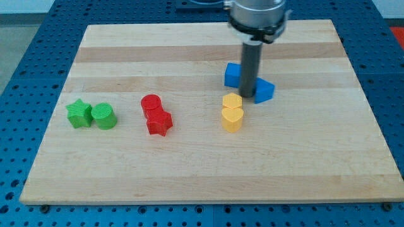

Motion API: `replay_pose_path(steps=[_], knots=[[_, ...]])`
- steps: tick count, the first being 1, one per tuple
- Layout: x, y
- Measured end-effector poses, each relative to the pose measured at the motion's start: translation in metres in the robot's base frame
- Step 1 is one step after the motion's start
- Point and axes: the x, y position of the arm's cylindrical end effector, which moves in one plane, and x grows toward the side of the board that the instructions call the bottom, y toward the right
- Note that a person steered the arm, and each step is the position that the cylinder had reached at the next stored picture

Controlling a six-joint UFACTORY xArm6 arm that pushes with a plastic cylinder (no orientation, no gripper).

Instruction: Nudge the blue cube up a bit

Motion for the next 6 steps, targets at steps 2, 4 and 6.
replay_pose_path(steps=[2,4,6], knots=[[-0.001,-0.003],[-0.001,-0.059],[-0.053,-0.071]])
